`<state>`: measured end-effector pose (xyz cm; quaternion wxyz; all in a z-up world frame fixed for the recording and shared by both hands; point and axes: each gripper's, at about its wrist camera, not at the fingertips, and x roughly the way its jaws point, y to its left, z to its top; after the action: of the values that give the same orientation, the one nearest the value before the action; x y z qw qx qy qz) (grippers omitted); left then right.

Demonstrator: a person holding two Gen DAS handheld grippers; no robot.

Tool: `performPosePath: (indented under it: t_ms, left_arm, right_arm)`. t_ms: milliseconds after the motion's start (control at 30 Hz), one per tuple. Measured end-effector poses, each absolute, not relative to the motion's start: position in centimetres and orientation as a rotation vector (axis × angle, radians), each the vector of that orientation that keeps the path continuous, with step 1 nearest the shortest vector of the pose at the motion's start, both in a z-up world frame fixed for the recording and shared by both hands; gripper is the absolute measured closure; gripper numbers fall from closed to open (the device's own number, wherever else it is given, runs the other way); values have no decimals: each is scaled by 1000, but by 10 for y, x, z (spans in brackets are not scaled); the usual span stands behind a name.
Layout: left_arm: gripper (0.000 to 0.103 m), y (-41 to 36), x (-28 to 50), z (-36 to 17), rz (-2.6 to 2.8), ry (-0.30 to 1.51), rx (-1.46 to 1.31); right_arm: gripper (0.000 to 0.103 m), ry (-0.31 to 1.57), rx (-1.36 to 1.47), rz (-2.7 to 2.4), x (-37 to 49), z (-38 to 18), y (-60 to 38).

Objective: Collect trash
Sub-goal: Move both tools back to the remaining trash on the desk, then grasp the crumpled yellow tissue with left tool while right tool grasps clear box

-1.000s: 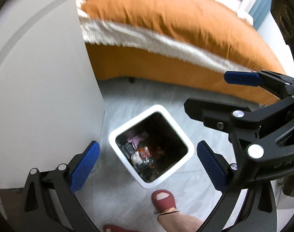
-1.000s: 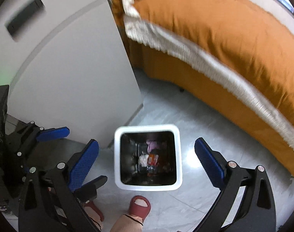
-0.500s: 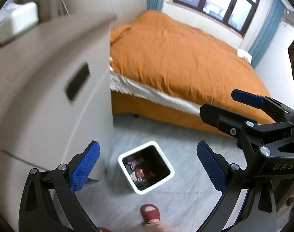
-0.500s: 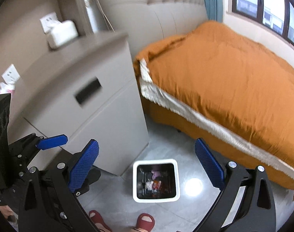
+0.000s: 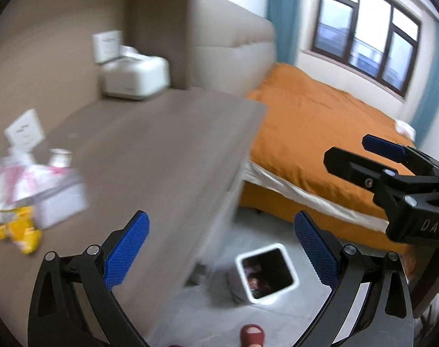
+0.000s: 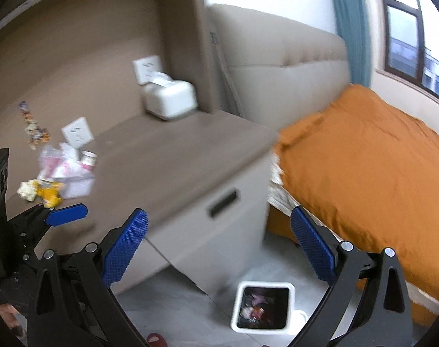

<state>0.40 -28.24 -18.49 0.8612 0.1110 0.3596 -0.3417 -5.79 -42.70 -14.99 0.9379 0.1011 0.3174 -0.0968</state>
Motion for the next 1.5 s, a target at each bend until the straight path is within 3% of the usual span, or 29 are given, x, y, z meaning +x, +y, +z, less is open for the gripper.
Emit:
performPosePath:
  t_ms: [300,533,900,1500]
  left_arm:
    - [5,-178,40,-163,-446,728,179]
    - [5,-98,72,-176,-331,776,52]
    - [6,-42,122,-197,-281,860,-99]
    - [6,-6,160,-192,-227,791,64]
  right_arm:
    - [4,612,115,-7,-7,-125,-343]
    - [4,673,94,85,33,-142,-286]
    - [4,761,132,48,94,-177,-235]
    - [4,845,100,30,148,-206,-204]
